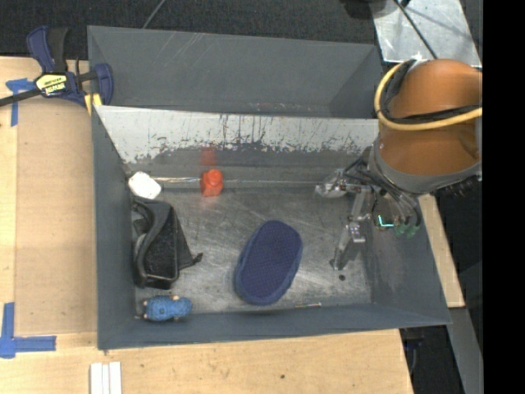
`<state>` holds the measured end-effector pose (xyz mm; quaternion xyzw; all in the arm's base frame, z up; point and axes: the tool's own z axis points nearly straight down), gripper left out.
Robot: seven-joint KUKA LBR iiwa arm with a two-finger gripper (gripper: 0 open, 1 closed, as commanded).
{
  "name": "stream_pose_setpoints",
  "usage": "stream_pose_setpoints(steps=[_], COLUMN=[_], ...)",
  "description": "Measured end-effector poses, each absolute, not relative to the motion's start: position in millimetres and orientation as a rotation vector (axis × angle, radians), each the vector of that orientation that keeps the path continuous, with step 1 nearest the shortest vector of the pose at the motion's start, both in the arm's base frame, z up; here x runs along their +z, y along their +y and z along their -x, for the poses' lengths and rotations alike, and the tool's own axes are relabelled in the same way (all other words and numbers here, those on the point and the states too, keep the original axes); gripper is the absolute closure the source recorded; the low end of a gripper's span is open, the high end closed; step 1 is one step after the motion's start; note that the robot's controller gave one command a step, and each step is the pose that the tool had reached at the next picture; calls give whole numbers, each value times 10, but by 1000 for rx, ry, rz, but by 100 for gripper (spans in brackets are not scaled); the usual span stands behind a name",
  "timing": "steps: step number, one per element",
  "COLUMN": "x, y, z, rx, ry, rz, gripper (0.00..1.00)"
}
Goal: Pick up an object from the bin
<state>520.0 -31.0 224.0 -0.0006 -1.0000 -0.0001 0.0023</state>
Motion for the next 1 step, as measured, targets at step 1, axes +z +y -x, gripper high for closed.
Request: stream_pose_setpoints(steps=[1], x=[832], y=[424], z=[-5627], rx=[2], ry=[-3142], rz=[-223], gripper=[0])
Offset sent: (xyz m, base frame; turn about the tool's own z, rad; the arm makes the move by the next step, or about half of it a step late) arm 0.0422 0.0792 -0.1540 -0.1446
